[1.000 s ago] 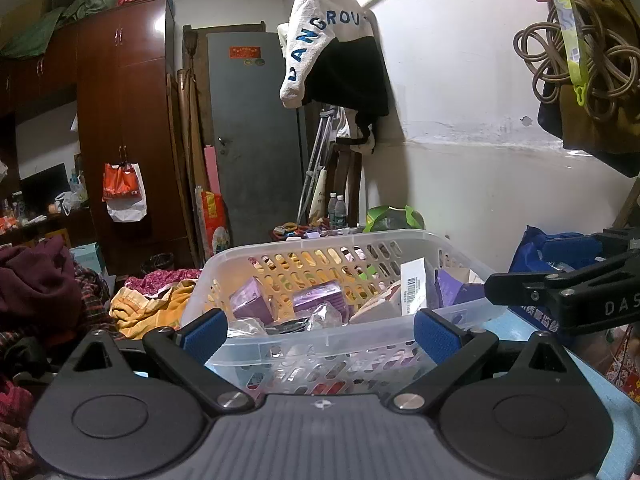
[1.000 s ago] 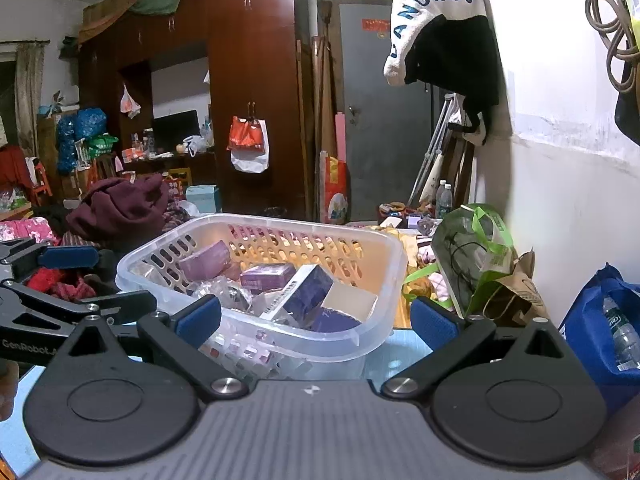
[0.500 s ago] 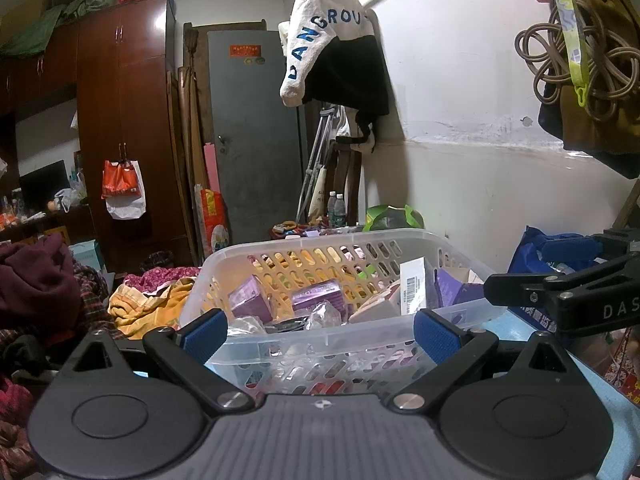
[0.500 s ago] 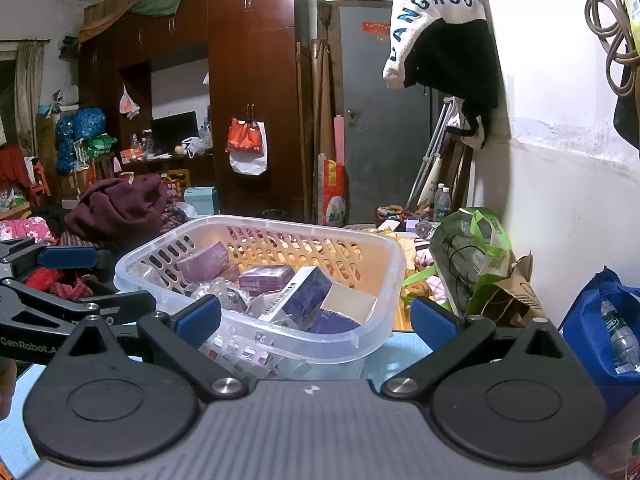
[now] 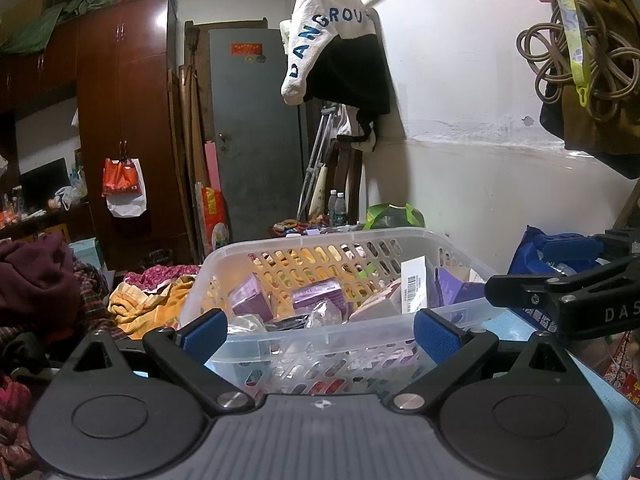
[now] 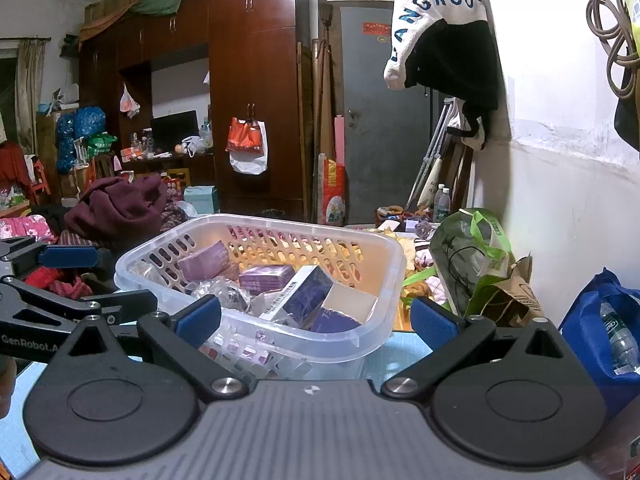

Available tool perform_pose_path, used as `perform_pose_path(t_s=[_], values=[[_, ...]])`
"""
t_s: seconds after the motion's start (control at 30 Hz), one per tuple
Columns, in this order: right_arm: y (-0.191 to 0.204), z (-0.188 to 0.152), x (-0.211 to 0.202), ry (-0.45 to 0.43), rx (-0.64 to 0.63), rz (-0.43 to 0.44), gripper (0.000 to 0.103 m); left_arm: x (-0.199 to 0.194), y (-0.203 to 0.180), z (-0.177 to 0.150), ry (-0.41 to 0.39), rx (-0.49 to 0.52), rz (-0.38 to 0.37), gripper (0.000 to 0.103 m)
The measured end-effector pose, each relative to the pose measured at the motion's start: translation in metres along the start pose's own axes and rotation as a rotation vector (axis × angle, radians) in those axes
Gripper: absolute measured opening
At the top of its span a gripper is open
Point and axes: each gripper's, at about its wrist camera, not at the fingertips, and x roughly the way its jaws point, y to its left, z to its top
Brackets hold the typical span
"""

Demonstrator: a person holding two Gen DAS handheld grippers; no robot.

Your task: Organize objects

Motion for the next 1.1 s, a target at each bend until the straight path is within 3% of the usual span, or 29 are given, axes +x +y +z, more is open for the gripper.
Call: perform_pose_path(t_s=[1.1], values=[[-0.0016, -0.0024, 0.0022, 0.006, 0.001, 0.001, 0.103, 0.0061, 0.0002, -0.0027, 0.012, -0.018, 0.006, 0.101]])
